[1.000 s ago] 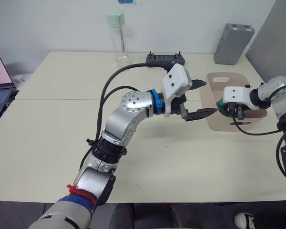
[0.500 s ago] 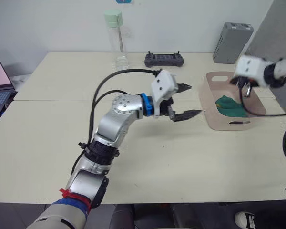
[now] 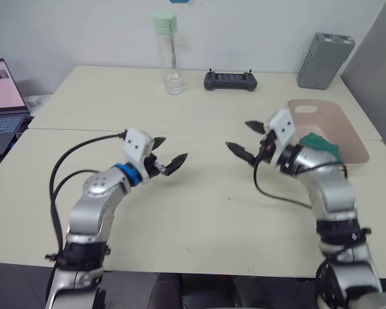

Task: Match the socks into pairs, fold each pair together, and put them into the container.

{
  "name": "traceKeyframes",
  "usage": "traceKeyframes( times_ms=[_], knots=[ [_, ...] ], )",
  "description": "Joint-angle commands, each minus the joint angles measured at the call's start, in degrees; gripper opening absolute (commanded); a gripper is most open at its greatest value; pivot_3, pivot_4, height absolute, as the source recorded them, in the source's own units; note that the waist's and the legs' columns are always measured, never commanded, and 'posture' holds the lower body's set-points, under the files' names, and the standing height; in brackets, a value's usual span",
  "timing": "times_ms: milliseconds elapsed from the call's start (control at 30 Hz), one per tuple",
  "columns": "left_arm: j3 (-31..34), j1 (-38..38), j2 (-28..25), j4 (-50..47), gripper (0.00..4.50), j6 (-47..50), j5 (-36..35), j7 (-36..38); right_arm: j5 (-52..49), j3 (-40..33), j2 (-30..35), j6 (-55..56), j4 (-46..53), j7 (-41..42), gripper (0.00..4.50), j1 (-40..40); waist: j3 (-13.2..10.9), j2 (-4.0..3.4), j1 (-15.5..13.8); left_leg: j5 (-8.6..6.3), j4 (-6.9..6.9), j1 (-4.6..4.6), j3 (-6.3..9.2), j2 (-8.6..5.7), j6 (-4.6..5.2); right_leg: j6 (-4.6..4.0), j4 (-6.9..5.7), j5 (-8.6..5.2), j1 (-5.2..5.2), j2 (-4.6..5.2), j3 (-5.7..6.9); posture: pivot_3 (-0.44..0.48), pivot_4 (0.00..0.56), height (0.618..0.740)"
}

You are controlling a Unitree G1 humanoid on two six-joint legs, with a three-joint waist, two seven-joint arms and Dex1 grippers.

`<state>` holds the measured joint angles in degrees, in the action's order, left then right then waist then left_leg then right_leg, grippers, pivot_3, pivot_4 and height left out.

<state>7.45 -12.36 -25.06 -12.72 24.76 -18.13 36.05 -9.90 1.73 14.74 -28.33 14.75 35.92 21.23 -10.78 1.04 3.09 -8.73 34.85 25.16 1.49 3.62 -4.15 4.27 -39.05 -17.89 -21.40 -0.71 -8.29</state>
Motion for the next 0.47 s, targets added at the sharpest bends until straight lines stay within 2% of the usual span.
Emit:
traceKeyframes(
  times_ms=[33, 233, 467],
  knots=[
    [2.44, 6.03, 0.83, -4.14, 4.5, -1.4, -0.79, -2.46, 2.35, 3.15, -0.77, 0.11, 6.04, -5.07, 4.47, -7.58, 0.01, 0.02, 0.01, 0.0, 0.0, -0.03, -0.03, 0.01, 0.0, 0.03, 0.01, -0.05, 0.01, 0.0, -0.03, 0.0, 0.15, 0.74],
    [1.81, 14.45, -0.89, -6.52, 4.5, -2.4, 1.48, -3.3, 2.74, 4.52, -0.54, -0.91, 11.5, -8.82, 4.47, -18.05, 0.06, 0.13, 0.22, 0.01, 0.0, -0.25, -0.15, 0.06, -0.02, -0.12, -0.02, -0.21, -0.01, 0.0, -0.19, 0.0, 0.15, 0.74],
    [1.99, 15.61, -1.21, -6.62, 4.5, -2.99, 1.63, -3.69, 1.52, 3.81, 0.31, -1.08, 11.9, -10.27, 4.47, -18.66, 0.18, 0.32, 0.32, 0.0, 0.0, -0.29, -0.28, 0.06, -0.04, -0.13, 0.04, -0.21, -0.33, 0.03, -0.4, 0.0, 0.15, 0.74]
  ],
)
